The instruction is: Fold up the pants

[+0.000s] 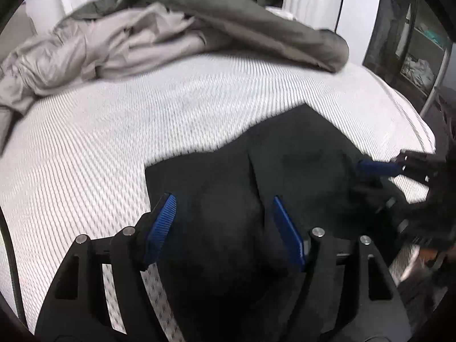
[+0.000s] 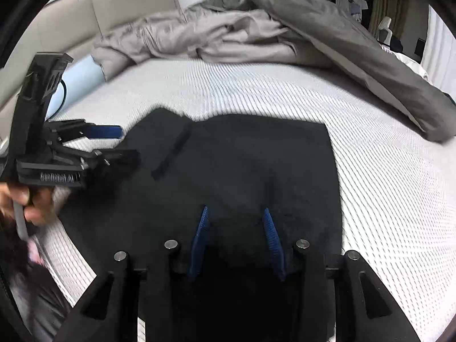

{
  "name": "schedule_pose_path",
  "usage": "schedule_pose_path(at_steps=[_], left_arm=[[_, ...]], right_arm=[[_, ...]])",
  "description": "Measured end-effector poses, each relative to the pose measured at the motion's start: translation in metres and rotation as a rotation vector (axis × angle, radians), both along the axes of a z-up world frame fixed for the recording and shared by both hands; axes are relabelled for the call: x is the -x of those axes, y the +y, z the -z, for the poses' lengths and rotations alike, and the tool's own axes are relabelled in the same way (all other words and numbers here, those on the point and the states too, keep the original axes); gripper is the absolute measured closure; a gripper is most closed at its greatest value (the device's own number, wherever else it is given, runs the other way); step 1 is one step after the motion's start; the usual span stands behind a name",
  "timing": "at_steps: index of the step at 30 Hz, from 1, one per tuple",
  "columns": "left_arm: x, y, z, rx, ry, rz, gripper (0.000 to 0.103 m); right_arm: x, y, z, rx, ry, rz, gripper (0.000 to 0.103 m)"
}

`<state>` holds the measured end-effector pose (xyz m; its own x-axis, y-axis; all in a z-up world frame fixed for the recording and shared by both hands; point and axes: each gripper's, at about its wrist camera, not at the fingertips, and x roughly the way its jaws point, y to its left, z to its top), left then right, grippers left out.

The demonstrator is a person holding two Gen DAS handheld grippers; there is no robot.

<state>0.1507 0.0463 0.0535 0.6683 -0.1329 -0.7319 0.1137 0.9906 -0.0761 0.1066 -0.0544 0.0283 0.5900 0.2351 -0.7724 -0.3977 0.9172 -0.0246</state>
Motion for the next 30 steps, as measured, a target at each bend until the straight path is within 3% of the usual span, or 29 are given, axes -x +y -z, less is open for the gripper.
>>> schedule_pose_path(at_steps=[2, 4, 6, 9, 11, 14, 16, 17, 19, 21, 23, 27, 29, 30], left_arm=[[-0.014, 0.003, 0.005, 0.012, 0.033, -0.035, 0.035], [-0.032, 0.01, 0.028, 0.0, 0.119, -0.083, 0.034], [-0.041, 0.018, 0.04, 0.022, 0.143, -0.077, 0.033], [-0.031, 0.023, 0.035, 0.026, 0.125, -0.047, 0.031], [-0.011, 0.025, 0.027, 0.015, 0.117, -0.065, 0.035], [0.033, 0.02, 0.005, 0.086, 0.035, -0.01, 0.037], [0.057, 0.008, -0.001, 0.097, 0.0, 0.06, 0.035], [0.066, -0.001, 0.0, 0.084, 0.001, 0.097, 0.035], [0.075, -0.021, 0.012, 0.037, 0.033, 0.167, 0.035], [0.078, -0.033, 0.03, -0.028, 0.081, 0.203, 0.035], [0.089, -0.036, 0.04, -0.092, 0.078, 0.216, 0.035], [0.115, -0.015, 0.029, -0.09, 0.066, 0.229, 0.031], [0.129, 0.003, 0.025, -0.085, 0.058, 0.197, 0.031], [0.131, 0.018, 0.023, -0.037, 0.053, 0.163, 0.031]], right_arm=[[-0.015, 0.017, 0.006, 0.028, -0.003, 0.017, 0.057], [-0.029, 0.028, 0.021, 0.034, 0.05, 0.022, 0.057], [-0.042, 0.038, 0.04, 0.124, 0.09, 0.023, 0.057], [-0.029, 0.024, 0.037, 0.206, 0.062, 0.028, 0.057], [-0.017, 0.009, 0.032, 0.191, 0.057, 0.002, 0.057], [0.017, -0.001, 0.022, 0.238, -0.047, -0.049, 0.054], [0.032, -0.008, 0.009, 0.136, -0.053, -0.057, 0.054], [0.038, -0.01, 0.002, 0.041, -0.045, -0.066, 0.054], [0.042, 0.001, 0.004, -0.048, 0.006, -0.121, 0.052], [0.045, 0.013, 0.019, -0.011, 0.048, -0.173, 0.052], [0.048, 0.017, 0.037, 0.076, 0.053, -0.201, 0.053], [0.069, -0.023, 0.02, 0.081, -0.012, -0.186, 0.052], [0.078, -0.051, 0.011, 0.058, -0.017, -0.129, 0.035], [0.077, -0.068, 0.008, 0.004, -0.012, -0.097, 0.027]])
